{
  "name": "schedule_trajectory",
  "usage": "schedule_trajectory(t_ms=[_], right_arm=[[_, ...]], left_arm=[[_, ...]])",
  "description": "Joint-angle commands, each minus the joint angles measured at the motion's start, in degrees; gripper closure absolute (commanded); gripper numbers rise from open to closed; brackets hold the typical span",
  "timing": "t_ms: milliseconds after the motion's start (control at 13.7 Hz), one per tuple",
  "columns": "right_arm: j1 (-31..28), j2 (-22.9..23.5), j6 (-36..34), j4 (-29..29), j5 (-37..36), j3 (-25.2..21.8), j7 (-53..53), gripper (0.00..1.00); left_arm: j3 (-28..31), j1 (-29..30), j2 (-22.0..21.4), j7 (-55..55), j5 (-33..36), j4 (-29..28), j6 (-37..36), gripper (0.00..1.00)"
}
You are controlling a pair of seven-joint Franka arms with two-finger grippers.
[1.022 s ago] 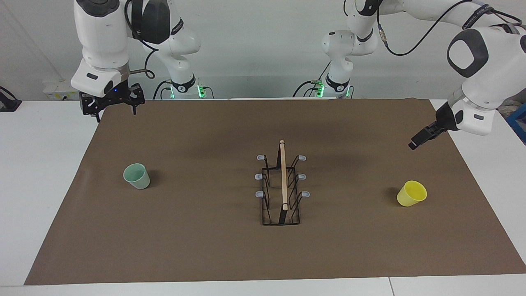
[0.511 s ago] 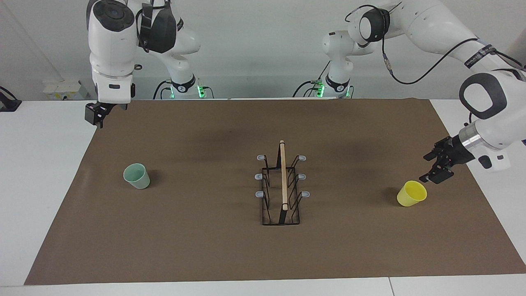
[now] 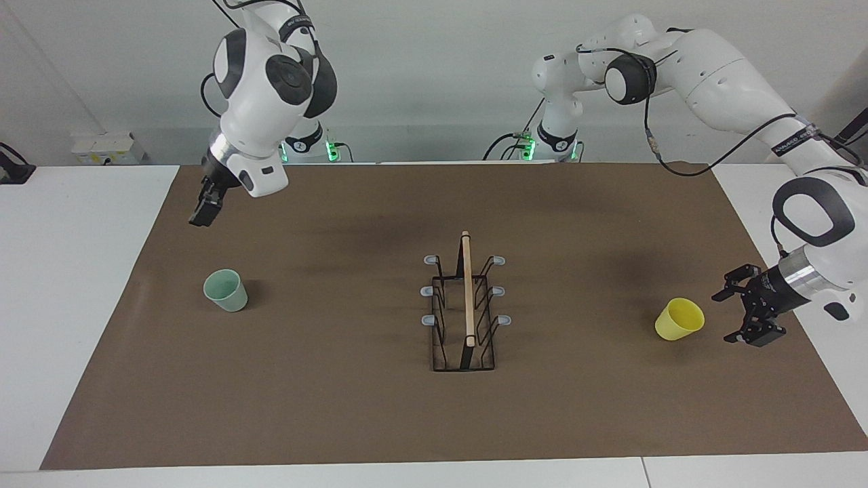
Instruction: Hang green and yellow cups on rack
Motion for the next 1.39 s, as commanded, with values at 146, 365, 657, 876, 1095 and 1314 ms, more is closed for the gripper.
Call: schedule_trajectory(t_ms=[146,365,657,876,1095,1314], right_arm=[[2.16,7.55,1.63,-0.31,-4.87,0.11,1.56,0.0],[2.33,8.45,5.48,-3.72,-6.45,0.11,5.09,0.0],[6.01,13.44,5.94,-5.67,-11.18,0.11,12.55,0.0],[8.4,17.67,5.68,-5.67,-14.89,0.11,19.49,0.0],[7.61,20.13,6.64,-6.02,-15.59,0.11,23.52,0.0],[5.33,20.67,10.4,-8.21,-18.58,0.11,26.18,0.0]], left_arm=[[-0.63,3.86,4.6,-4.16,-5.86,2.63,1.93,0.02],[-0.19,3.7,1.02,-4.16,-11.64,-4.64,0.96,0.01],[0.16,4.05,-4.35,-4.34,-20.19,-17.91,5.34,0.0],[0.16,5.1,-6.64,-3.81,-23.35,-23.03,5.53,0.0],[0.16,4.4,-9.54,-3.46,-28.96,-30.74,8.85,0.0],[0.16,4.31,-12.53,0.14,-37.4,-39.45,12.71,0.0]])
